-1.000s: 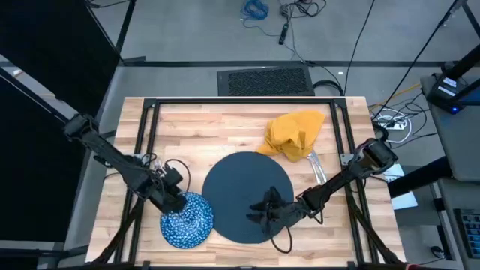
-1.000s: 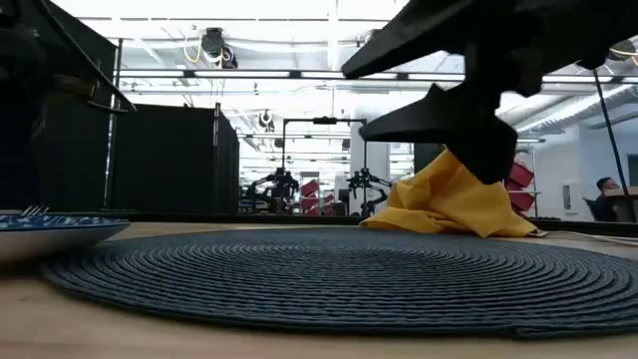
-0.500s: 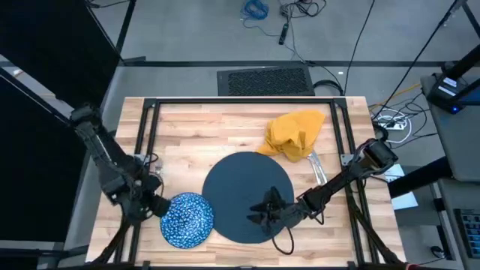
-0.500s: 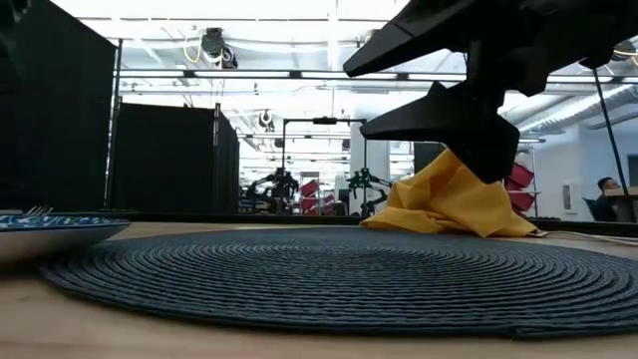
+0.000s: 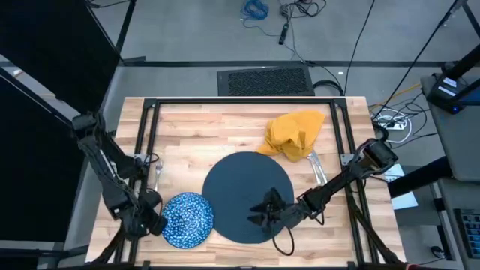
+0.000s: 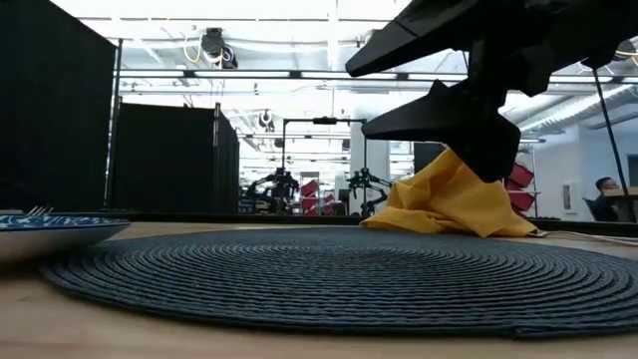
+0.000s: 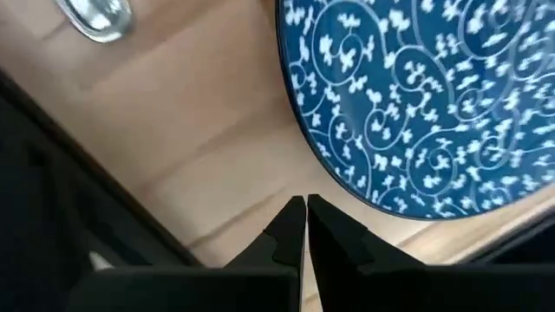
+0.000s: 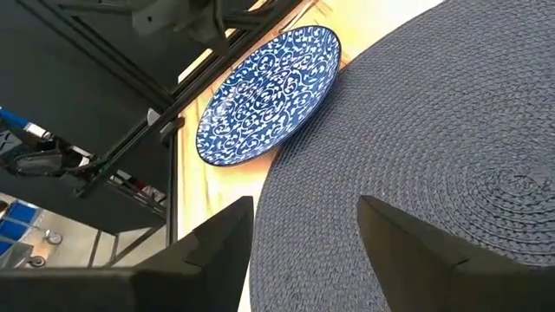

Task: Set table place
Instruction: Put the blue plate on the blue tablemat

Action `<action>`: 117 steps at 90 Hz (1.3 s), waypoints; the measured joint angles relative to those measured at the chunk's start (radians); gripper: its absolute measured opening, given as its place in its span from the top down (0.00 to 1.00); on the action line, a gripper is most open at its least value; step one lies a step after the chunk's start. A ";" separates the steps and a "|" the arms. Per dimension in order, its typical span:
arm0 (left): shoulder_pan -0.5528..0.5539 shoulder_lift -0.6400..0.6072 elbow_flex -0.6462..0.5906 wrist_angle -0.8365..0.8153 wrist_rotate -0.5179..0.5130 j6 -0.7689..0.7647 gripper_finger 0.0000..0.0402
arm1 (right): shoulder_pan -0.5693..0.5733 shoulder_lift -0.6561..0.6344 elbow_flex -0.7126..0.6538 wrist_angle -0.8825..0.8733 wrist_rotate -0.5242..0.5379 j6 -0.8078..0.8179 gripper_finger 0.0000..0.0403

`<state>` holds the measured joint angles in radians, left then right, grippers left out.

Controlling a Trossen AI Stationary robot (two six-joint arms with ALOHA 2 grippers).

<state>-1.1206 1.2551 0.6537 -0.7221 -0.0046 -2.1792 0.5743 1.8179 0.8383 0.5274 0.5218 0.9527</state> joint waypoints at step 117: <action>0.068 0.114 -0.004 0.097 -0.023 0.108 1.00 | 0.002 0.000 0.001 -0.208 -0.026 0.011 1.00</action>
<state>-1.0522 1.3687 0.6498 -0.6255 -0.0273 -2.0711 0.5758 1.8179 0.8391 0.3197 0.4957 0.9636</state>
